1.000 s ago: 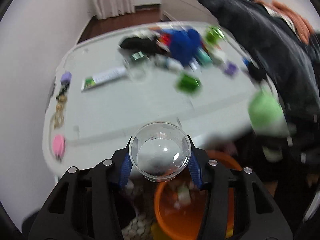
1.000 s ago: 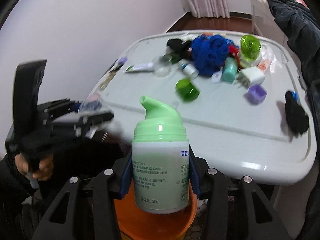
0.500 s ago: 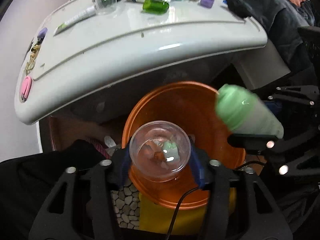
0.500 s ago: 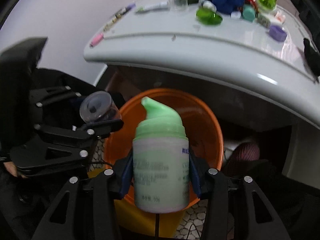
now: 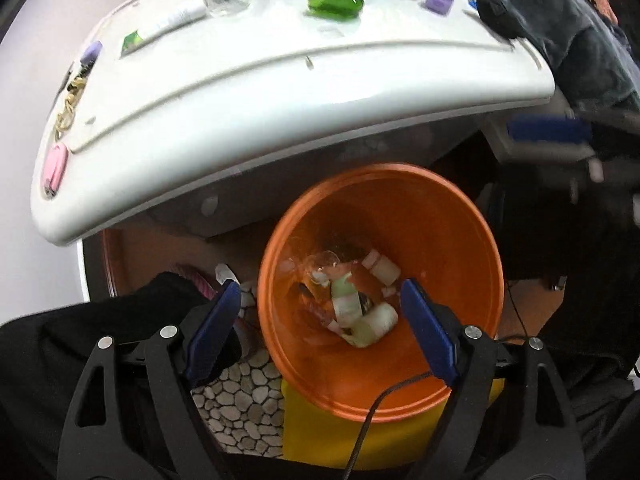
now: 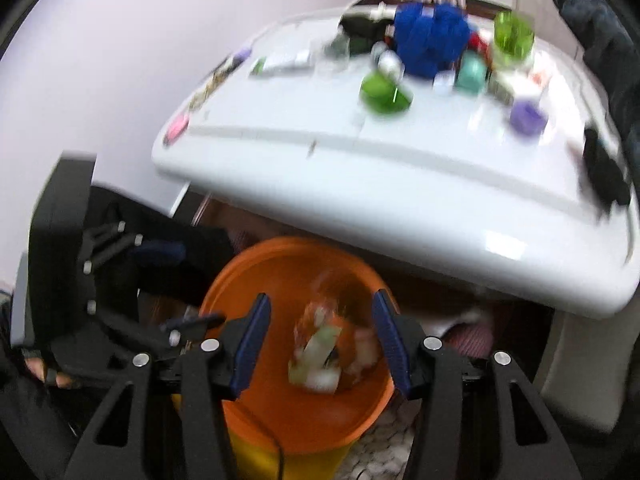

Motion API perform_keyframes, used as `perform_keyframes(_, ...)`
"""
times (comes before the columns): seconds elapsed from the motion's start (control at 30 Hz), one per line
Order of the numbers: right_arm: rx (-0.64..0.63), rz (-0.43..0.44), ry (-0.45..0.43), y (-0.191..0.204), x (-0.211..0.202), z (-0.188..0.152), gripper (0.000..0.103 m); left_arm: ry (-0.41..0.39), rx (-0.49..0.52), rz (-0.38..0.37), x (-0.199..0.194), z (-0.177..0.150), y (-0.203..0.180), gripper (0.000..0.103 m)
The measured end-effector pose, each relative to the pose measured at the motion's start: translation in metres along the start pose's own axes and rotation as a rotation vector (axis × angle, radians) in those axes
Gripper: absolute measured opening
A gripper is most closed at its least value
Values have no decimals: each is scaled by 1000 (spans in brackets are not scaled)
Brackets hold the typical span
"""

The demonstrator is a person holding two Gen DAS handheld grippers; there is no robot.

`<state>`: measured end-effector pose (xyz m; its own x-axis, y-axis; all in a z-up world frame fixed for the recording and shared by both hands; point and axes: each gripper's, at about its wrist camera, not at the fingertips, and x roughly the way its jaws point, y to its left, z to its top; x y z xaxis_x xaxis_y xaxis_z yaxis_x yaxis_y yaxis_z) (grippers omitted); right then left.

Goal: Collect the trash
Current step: 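Carry the pump bottle and cup to the orange bin and open both tools, then grasp the green glass cup with the right tool while the left grasps the white ointment tube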

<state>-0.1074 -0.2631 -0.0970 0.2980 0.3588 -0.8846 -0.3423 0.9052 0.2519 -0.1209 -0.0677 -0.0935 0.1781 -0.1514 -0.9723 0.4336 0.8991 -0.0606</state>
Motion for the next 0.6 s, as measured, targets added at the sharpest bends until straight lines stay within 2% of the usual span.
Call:
perform_keyframes(0.13, -36, -31, -46, -8, 5, 52, 53, -51, -32, 32, -9, 20, 14, 80)
perform_keyframes(0.3, -90, -100, -22, -20, 45, 120, 53, -106, -88, 74, -18, 54, 35, 80)
perform_keyframes(0.5, -139, -171, 56, -30, 95, 154, 54, -145, -123, 105, -17, 90, 60, 80)
perform_keyframes(0.53, -150, -177, 36, -30, 95, 155, 43, -149, -129, 111, -16, 96, 65, 80)
perform_keyframes(0.6, -152, -174, 34, -30, 95, 157, 40, -154, -139, 126, -14, 108, 79, 80)
